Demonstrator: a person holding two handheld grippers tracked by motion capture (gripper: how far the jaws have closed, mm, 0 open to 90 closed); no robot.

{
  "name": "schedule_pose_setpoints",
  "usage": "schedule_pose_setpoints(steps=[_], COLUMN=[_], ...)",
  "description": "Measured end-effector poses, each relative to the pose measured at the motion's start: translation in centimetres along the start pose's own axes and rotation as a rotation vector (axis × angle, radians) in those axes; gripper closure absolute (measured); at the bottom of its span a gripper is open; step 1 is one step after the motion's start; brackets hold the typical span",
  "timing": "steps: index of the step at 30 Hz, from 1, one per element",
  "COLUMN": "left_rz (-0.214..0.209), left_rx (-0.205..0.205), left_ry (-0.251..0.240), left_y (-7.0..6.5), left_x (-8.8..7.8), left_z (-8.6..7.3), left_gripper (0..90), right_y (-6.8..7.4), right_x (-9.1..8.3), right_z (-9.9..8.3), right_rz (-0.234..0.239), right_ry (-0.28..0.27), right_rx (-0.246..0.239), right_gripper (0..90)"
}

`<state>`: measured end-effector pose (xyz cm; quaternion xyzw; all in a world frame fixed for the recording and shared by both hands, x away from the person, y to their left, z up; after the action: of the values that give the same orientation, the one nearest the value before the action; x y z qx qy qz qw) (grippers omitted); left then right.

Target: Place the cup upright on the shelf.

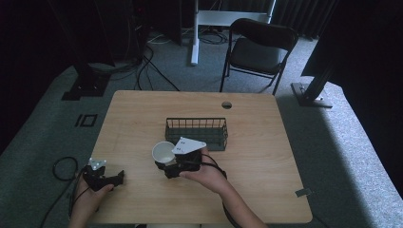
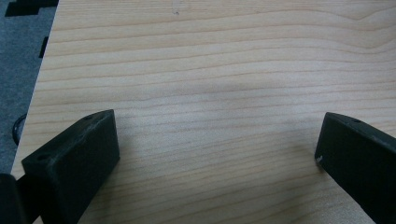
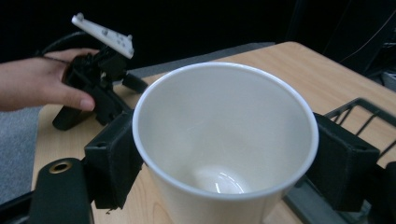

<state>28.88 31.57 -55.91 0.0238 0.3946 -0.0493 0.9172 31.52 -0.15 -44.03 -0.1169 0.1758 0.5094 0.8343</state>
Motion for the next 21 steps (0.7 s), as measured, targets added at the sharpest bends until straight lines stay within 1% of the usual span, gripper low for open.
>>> schedule_pose_setpoints(steps=[2, 4, 5, 9, 12, 14, 16, 17, 19, 21], left_rz=[0.0, 0.0, 0.0, 0.0, 0.0, 0.0, 0.0, 0.0, 0.0, 0.0], left_rx=[0.001, -0.001, -0.001, -0.001, 0.0, -0.001, 0.0, -0.001, -0.001, 0.0], left_ry=[0.0, 0.0, 0.0, 0.0, 0.0, 0.0, 0.0, 0.0, 0.0, 0.0], left_y=[0.0, 0.0, 0.0, 0.0, 0.0, 0.0, 0.0, 0.0, 0.0, 0.0], left_x=[0.0, 0.0, 0.0, 0.0, 0.0, 0.0, 0.0, 0.0, 0.0, 0.0], left_z=[0.0, 0.0, 0.0, 0.0, 0.0, 0.0, 0.0, 0.0, 0.0, 0.0], left_gripper=[0.2, 0.1, 0.2, 0.2, 0.2, 0.2, 0.2, 0.2, 0.2, 0.2], right_y=[-0.3, -0.7, -0.9, -2.0, -2.9, -3.4, -4.0, -4.4, -5.0, -5.6], right_x=[-0.3, -0.7, -0.9, -1.8, -2.5, -2.8, -3.2, -3.3, -3.6, -3.9], right_z=[0.4, 0.8, 1.0, 1.9, 2.4, 2.7, 3.0, 3.2, 3.4, 3.6], right_rz=[-0.014, -0.024, -0.033, -0.076, -0.095, -0.12, -0.133, -0.147, -0.174, -0.192], right_ry=[-0.002, -0.011, -0.017, -0.041, -0.057, -0.062, -0.068, -0.073, -0.077, -0.086], right_rx=[-0.003, 0.005, 0.004, 0.023, 0.022, 0.019, 0.031, 0.04, 0.042, 0.054], right_gripper=[19.4, 19.3, 19.4, 19.4, 19.4, 19.4, 19.4, 19.4, 19.4, 19.4])
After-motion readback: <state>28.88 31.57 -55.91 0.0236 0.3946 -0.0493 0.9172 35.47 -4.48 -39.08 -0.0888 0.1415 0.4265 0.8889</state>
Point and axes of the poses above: each handheld gripper's, and its own axes: x roughly forward along the jaws, z roughly out of its top, y roughly to its left, the point moved 1 cm from there along x, roughly forward along the jaws
